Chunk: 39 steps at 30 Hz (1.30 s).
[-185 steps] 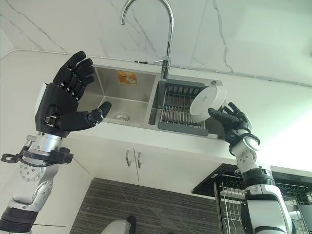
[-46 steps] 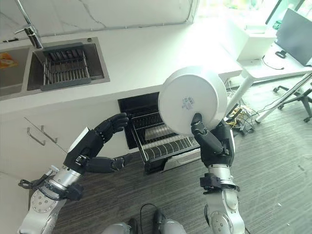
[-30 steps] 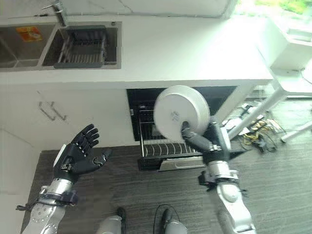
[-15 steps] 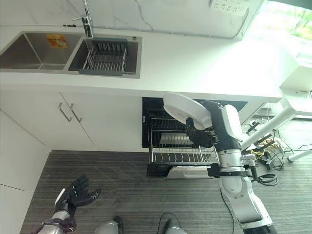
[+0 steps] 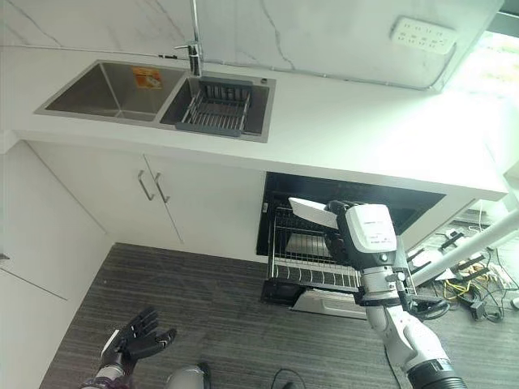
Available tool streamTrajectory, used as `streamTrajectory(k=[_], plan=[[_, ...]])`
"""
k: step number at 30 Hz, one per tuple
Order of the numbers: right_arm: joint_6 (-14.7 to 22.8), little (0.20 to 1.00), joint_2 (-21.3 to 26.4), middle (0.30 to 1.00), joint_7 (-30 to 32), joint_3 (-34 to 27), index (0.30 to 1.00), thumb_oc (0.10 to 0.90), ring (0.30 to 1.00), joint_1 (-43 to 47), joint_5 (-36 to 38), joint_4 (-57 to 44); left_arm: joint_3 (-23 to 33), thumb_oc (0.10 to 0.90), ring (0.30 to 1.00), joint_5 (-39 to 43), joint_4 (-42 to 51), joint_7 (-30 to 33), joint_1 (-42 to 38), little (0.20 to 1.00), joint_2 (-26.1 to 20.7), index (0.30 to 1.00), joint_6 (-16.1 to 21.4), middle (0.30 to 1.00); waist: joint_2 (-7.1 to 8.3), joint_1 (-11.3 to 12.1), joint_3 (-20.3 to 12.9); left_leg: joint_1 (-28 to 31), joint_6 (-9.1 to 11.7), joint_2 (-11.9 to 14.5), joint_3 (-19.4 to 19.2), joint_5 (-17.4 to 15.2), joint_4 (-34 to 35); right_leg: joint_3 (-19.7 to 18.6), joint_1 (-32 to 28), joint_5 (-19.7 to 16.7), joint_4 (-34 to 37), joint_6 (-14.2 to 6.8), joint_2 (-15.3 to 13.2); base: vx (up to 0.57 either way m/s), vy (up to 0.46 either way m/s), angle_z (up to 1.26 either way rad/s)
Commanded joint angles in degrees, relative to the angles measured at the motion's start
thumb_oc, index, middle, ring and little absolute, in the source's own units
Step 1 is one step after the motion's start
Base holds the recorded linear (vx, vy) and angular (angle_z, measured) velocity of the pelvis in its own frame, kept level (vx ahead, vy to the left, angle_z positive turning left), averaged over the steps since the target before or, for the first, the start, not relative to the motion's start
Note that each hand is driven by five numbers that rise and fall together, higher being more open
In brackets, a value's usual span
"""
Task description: Place the dishes in the dishwasher.
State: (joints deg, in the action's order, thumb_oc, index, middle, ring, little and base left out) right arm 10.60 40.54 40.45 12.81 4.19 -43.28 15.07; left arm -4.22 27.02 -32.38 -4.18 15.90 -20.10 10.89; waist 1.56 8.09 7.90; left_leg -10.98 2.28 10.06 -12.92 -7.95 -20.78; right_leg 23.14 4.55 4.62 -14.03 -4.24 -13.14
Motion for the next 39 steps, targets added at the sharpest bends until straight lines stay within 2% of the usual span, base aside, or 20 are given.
streamTrajectory(k=[1,4,8,12,15,21,24,32,39], plan=[[0.82,0.300,1.54,0.300,7.42,-0.71,0.300,0.400,0.300,7.64,-0.19,-0.34,-1.24,0.800,0.900,3.20,5.40,-0.77,-1.78,0.900,-3.65,0.900,4.09,0.900,0.07,0.74,-2.49,3.71,4.10,1.46,4.89,-4.09,3.59,-1.79,-0.05,4.75,-3.16,-6.43,-2.80,0.00,-0.008,0.08],[0.81,0.300,0.63,0.300,7.32,0.83,0.300,0.400,0.300,8.28,-0.25,3.66,-1.46,0.800,0.900,3.18,5.37,-0.87,-1.17,0.900,-4.08,0.900,4.20,0.900,-0.13,1.37,-2.61,3.59,4.21,1.29,5.31,-3.93,3.59,-1.40,-0.29,4.85,-3.16,-6.40,-2.85,0.01,-0.005,0.03],[-1.30,0.300,0.14,0.300,6.64,3.24,0.300,0.400,0.300,10.46,0.57,10.09,-1.89,0.800,0.900,2.76,5.32,-0.68,-0.24,0.900,-4.77,0.900,4.14,0.900,-0.56,2.66,-2.45,3.42,4.38,1.16,6.01,-3.60,3.59,-0.44,-0.71,4.96,-3.16,-6.20,-3.04,0.02,-0.005,0.05],[-1.75,0.300,1.28,0.300,4.18,4.70,0.300,0.400,0.300,13.24,5.39,16.03,-2.60,0.800,0.900,3.33,5.01,0.11,0.50,0.900,-6.07,0.900,3.57,0.900,-1.08,3.72,-2.00,2.70,4.68,0.86,7.05,-3.09,3.59,0.26,-0.55,4.82,-3.16,-6.06,-3.04,0.01,-0.028,0.03],[-1.90,0.300,2.03,0.300,3.12,5.80,0.300,0.400,0.300,15.32,5.31,19.70,-1.73,0.800,0.900,3.94,4.98,-0.07,0.73,0.900,-6.80,0.900,3.43,0.900,-1.56,4.44,-1.39,1.87,4.92,0.80,7.69,-2.42,3.59,0.49,-0.20,4.71,-3.16,-5.86,-3.02,-0.01,-0.049,0.16],[-2.37,0.300,5.75,0.300,0.39,8.63,0.300,0.400,0.300,22.17,6.82,26.99,-3.39,0.800,0.900,4.83,4.68,-0.28,-0.35,0.900,-8.71,0.900,3.82,0.900,-2.68,5.87,0.64,-0.37,5.23,0.30,9.46,-1.05,3.59,0.99,0.89,4.20,-3.16,-5.80,-3.16,-0.04,-0.057,0.15],[-0.89,0.300,7.98,0.300,-1.32,9.28,0.300,0.400,0.300,25.54,7.67,30.42,-4.40,0.800,0.900,5.63,4.46,-0.08,-0.72,0.900,-8.98,0.900,4.33,0.900,-3.27,6.02,1.41,-1.20,5.13,0.18,9.68,-0.60,3.59,0.55,1.73,4.01,-3.16,-5.78,-3.07,-0.06,-0.013,0.02],[-0.54,0.300,10.52,0.300,-6.07,10.64,0.300,0.400,0.300,29.86,8.87,37.47,-5.86,0.800,0.900,6.48,5.09,1.42,-1.72,0.900,-9.82,0.900,4.84,0.900,-3.60,6.38,2.24,-1.83,5.00,0.09,9.92,-0.18,3.59,-0.02,2.18,4.02,-3.16,-5.83,-2.96,0.00,0.000,0.00],[-0.83,0.300,11.23,0.300,-5.40,11.50,0.300,0.400,0.300,33.07,9.01,40.23,-6.33,0.800,0.900,6.84,5.07,1.12,-3.07,0.900,-10.61,0.900,5.44,0.900,-4.10,6.73,4.50,-3.19,4.66,-0.56,10.54,0.01,3.59,-0.58,3.62,3.60,-3.16,-5.74,-2.81,-0.03,-0.014,-0.01]])
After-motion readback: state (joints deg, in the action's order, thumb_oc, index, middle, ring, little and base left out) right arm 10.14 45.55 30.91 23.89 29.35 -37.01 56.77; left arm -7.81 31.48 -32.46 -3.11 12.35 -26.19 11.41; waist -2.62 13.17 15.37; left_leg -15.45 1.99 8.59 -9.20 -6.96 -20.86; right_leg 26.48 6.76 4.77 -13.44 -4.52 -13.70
